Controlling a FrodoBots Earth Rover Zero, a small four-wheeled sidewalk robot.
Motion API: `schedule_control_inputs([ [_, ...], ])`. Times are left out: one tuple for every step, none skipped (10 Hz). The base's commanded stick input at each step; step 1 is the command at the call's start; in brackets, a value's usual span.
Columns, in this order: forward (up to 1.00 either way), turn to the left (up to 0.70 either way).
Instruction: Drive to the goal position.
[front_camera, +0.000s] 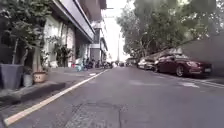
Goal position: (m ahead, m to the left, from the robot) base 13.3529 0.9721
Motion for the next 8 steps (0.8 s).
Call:
schedule_control_inputs([
  [0.70,0.00],
  [0.70,0.00],
  [0.70,0.00],
  [0.70,0.00],
  [0.70,0.00],
  [0.70,0.00],
  [0.70,0.00],
  [0.70,0.00],
])
